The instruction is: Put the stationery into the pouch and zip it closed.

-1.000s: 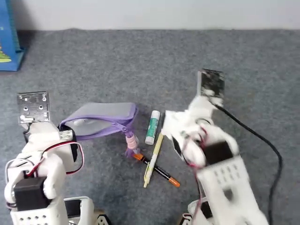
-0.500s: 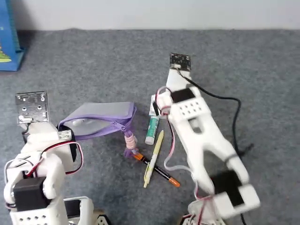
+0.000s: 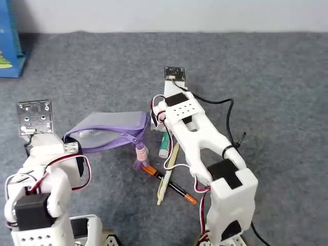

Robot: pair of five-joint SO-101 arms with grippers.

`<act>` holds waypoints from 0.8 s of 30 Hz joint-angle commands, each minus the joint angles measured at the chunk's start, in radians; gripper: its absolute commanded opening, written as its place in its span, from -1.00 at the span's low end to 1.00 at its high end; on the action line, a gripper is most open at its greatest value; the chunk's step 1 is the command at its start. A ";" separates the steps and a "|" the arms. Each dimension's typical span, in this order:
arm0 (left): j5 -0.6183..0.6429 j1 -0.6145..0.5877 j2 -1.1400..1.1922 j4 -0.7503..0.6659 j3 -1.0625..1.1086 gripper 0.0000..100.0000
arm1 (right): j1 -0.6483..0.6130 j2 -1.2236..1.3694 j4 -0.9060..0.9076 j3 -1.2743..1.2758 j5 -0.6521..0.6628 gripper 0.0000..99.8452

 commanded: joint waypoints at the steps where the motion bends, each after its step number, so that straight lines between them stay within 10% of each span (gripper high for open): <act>1: 0.005 -0.006 0.005 -0.021 -0.015 -0.98 | -0.007 0.025 -0.035 -0.057 0.000 -0.51; 9: 0.005 -0.008 0.005 -0.021 -0.015 -0.98 | 0.064 0.137 -0.007 -0.141 -0.002 -0.99; 24: 0.005 -0.006 0.005 -0.028 0.001 -0.98 | 0.062 -0.254 0.522 -0.199 -0.003 -0.98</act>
